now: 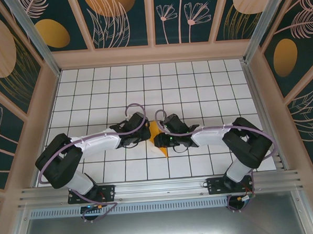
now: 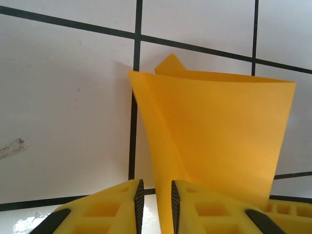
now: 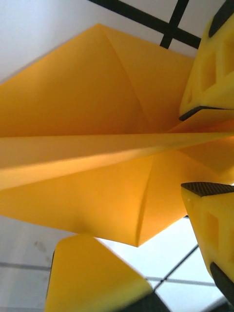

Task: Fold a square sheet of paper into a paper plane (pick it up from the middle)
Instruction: Move a paper plane to the center of the table.

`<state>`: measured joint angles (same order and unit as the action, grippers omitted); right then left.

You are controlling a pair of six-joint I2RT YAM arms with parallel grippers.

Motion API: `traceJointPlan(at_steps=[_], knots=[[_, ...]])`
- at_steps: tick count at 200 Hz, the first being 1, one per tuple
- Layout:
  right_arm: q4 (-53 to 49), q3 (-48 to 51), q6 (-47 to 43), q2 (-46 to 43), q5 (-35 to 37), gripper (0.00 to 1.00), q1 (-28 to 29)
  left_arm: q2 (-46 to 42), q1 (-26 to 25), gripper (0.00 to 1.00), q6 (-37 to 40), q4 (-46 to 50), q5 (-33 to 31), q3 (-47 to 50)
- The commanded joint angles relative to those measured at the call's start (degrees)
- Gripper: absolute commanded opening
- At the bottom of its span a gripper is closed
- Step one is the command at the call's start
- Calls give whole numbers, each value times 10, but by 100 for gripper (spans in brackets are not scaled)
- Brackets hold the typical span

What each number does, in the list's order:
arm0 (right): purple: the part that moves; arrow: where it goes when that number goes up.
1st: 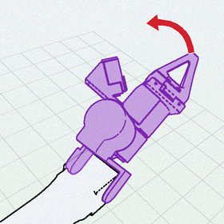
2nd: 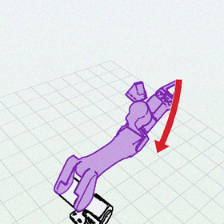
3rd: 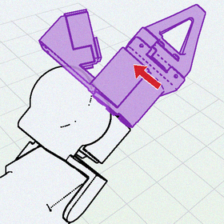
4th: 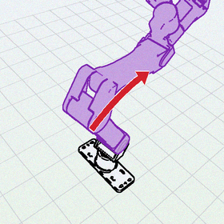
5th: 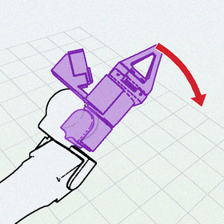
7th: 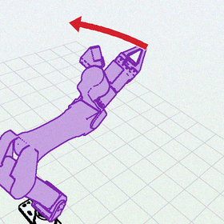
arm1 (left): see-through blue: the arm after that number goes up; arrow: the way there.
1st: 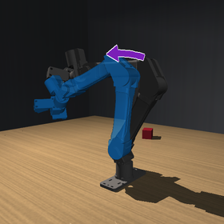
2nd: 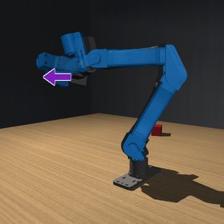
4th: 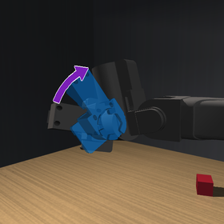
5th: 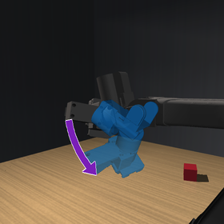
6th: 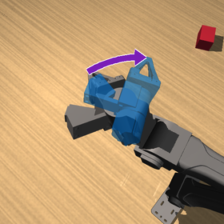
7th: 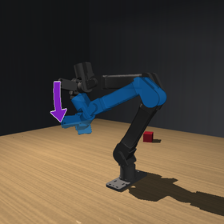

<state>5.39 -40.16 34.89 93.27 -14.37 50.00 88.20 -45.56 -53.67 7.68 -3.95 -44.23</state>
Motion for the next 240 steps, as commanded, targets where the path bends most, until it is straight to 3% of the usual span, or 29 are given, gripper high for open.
traceJointPlan(at_steps=[1, 34, 87, 128, 160, 179, 200, 240], knots=[[-52, -33, -17, 16, 55, 35, 16, -14, -2, 25, 7, 1, -9, 5], [-85, -62, -16, 16, 101, 17, 31, -52, -2, 25, 1, 5, -31, 15], [-159, -127, 8, 0, 241, 9, 25, -186, -2, 30, -20, 12, -120, 59], [-258, -241, 47, 113, 300, 10, -5, -264, -2, 32, -40, 3, -159, 106], [-313, -322, 44, 189, 312, 19, -6, -291, -2, 32, -42, 7, -169, 119], [-322, -339, 46, 214, 306, 20, -6, -297, -2, 33, -42, 8, -171, 122], [-320, -342, 44, 228, 292, 27, -6, -300, -2, 33, -42, 9, -172, 124], [-331, -346, 47, 257, 285, 29, -7, -300, -2, 33, -41, 8, -173, 125]])
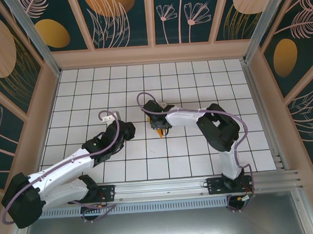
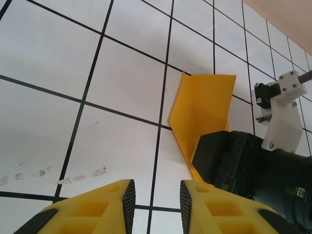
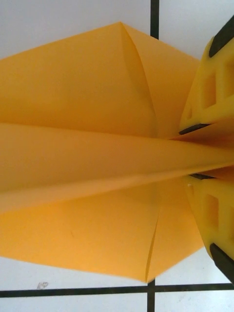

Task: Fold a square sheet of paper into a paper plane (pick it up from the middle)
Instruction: Move a paper plane to the center of the table, then reset both arms

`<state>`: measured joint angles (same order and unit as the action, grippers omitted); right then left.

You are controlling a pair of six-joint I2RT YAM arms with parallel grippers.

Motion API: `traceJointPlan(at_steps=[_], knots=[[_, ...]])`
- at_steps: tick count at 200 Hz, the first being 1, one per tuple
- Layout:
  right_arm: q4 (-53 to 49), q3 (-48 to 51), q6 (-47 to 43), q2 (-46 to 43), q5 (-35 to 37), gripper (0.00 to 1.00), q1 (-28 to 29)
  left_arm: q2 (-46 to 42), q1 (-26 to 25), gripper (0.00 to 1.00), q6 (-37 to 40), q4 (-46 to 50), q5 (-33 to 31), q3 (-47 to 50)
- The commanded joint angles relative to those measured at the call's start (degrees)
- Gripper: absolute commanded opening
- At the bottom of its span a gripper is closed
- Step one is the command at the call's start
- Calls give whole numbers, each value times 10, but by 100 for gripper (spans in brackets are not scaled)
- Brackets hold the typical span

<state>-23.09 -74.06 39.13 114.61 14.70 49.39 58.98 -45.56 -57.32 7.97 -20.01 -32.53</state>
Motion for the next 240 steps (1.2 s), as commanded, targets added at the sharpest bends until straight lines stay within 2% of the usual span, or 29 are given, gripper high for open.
traceJointPlan(at_steps=[1, 28, 51, 75, 98, 120, 128, 140, 154, 164, 183, 199, 210, 225, 240], knots=[[-47, -7, 5, 44, -5, 29, -1, -8, -2, 33, -4, 6, -12, 8], [-66, -25, 2, 24, 4, 30, 1, -10, -1, 33, 3, 8, -20, 7], [-67, -39, -14, -46, 26, 46, 1, -20, -2, 36, 16, 15, -48, 5], [-33, -21, -42, -147, 42, 62, 1, -41, -2, 44, 34, 22, -114, 6], [-13, 20, -56, -257, 106, 75, -6, -72, -1, 58, 65, 24, -194, 9], [-5, 83, -59, -360, 194, 78, -49, -103, 1, 71, 123, 6, -298, 23], [8, 121, -65, -396, 239, 78, -74, -115, 10, 80, 146, -10, -332, 34], [58, 192, -106, -445, 294, 79, -118, -130, 50, 88, 200, -50, -344, 53], [175, 289, -229, -489, 313, 81, -166, -135, 115, 94, 242, -86, -327, 63], [265, 352, -300, -507, 310, 83, -200, -124, 144, 97, 277, -131, -346, 77], [392, 434, -378, -517, 295, 84, -268, -72, 174, 99, 410, -316, -368, 136], [497, 501, -394, -514, 189, 83, -346, -4, 210, 99, 437, -371, -362, 141], [547, 524, -395, -507, 138, 83, -385, 38, 236, 99, 428, -355, -345, 111], [623, 546, -405, -487, 47, 83, -430, 91, 247, 99, 509, -479, -306, 126], [683, 553, -394, -448, -20, 82, -463, 146, 271, 99, 524, -563, -287, 136]])
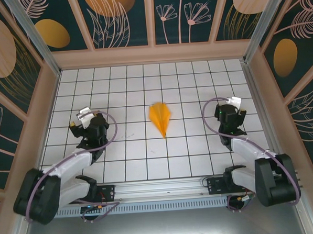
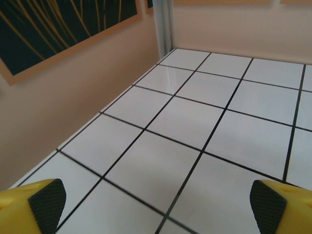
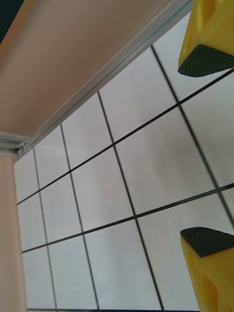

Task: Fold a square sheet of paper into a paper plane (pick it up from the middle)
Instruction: Reset both arms

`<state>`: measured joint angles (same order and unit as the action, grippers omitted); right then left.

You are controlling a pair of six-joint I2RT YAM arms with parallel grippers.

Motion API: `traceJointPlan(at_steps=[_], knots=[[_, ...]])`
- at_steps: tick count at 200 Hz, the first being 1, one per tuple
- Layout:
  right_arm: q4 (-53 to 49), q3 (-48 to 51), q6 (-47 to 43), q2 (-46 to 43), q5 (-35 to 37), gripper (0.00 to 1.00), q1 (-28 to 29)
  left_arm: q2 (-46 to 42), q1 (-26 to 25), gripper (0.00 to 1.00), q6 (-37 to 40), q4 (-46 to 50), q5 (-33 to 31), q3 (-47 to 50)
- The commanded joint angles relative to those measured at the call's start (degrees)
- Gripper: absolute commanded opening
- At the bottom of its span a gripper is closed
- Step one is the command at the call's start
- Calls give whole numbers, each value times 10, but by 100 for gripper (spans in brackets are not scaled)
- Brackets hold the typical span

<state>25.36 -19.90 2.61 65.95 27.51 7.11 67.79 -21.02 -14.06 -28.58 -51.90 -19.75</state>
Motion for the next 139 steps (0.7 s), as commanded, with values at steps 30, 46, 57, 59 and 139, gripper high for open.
traceJointPlan(at_steps=[30, 46, 57, 59, 139], knots=[[324, 31, -35, 122, -210, 80, -54, 142, 67, 99, 137, -381, 111, 41], [388, 49, -44, 171, -247, 79, -58, 158, 90, 99, 151, -418, 168, 45], [480, 85, -43, 198, -262, 80, -65, 174, 118, 99, 133, -451, 221, 57], [486, 90, -39, 200, -263, 80, -68, 177, 122, 99, 129, -464, 223, 62], [475, 73, -14, 223, -237, 99, -80, 195, 189, 99, 74, -476, 324, 79]])
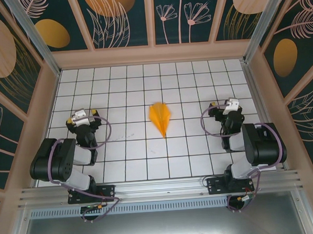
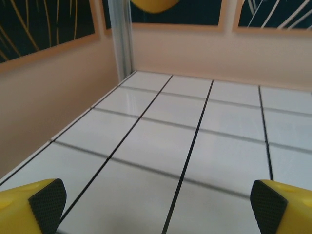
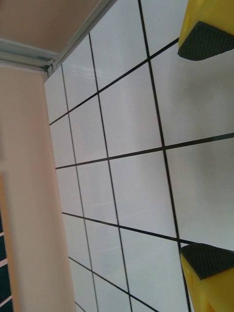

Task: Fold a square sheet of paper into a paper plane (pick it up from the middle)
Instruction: Reset both arms

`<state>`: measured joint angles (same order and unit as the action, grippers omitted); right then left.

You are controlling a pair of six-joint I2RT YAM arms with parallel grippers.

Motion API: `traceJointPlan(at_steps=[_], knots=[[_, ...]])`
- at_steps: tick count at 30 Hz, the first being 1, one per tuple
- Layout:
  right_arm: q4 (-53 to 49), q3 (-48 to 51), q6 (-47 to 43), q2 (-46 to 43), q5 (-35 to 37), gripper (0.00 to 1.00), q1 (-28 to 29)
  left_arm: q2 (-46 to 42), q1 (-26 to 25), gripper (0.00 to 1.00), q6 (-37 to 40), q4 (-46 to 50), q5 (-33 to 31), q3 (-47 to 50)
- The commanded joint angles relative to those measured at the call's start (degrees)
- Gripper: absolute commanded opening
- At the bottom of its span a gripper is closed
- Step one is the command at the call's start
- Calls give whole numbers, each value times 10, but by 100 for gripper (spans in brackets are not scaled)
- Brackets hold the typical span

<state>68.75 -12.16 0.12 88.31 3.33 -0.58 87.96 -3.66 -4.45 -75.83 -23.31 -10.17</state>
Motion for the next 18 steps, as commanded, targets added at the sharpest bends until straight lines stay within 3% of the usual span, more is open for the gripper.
traceJointPlan(at_steps=[1, 18], knots=[[42, -4, 12, 0, 6, 99, -3, -6, 16, 99, -22, -9, 38, -16], [41, -5, 13, 0, 12, 99, -2, -8, 14, 99, -19, -4, 45, -17]])
